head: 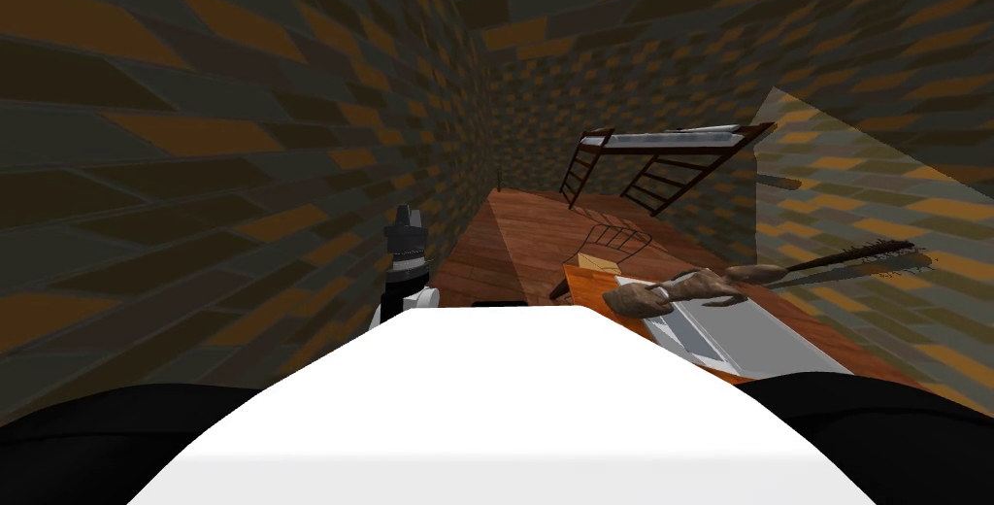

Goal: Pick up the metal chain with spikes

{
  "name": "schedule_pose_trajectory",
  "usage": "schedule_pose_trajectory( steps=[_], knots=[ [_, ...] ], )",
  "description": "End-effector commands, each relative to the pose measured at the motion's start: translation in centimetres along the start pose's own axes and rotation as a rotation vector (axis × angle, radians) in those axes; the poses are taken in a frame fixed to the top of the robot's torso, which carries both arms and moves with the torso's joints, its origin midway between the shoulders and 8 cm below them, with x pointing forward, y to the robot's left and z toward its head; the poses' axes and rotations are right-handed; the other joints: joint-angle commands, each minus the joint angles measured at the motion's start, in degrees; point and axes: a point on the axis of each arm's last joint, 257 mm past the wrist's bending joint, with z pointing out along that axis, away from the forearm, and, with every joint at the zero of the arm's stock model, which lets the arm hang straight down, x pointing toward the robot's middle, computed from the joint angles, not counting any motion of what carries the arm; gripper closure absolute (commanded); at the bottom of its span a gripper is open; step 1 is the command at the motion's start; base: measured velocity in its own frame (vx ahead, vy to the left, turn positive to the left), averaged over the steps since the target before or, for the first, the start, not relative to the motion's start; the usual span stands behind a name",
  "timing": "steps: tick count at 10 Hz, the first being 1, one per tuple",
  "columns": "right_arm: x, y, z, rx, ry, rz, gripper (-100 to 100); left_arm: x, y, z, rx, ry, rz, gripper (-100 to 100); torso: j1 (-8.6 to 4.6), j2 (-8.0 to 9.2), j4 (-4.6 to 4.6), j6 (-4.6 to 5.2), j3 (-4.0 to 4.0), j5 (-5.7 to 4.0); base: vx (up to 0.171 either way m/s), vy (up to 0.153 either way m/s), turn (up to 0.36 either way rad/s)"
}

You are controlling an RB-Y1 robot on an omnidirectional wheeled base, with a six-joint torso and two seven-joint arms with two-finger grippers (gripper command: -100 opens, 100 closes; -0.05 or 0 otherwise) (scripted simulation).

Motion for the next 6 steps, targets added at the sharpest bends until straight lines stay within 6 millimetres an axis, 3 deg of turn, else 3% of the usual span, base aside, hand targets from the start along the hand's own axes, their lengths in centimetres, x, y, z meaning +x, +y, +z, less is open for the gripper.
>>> schedule_pose_trajectory(
  steps=[1,4,6],
  knots=[
    [0.6,-0.6,0.2,0.014,0.016,-0.014,-100,0.0,0.0,0.0,0.000,0.000,0.000,0,0.00,0.00,0.00,0.00,0.00,0.00,0.005,-0.065,0.034],
    [1.9,-0.7,0.3,0.028,0.051,-0.069,-100,0.0,0.0,0.0,0.000,0.000,0.000,0,0.19,0.01,0.01,0.01,0.01,0.03,0.007,-0.032,0.033],
    [2.7,0.4,0.7,0.021,0.075,-0.120,-100,0.0,0.0,0.0,0.000,0.000,0.000,0,0.09,0.02,0.01,0.01,0.02,0.01,0.006,-0.066,0.054]
  ],
)
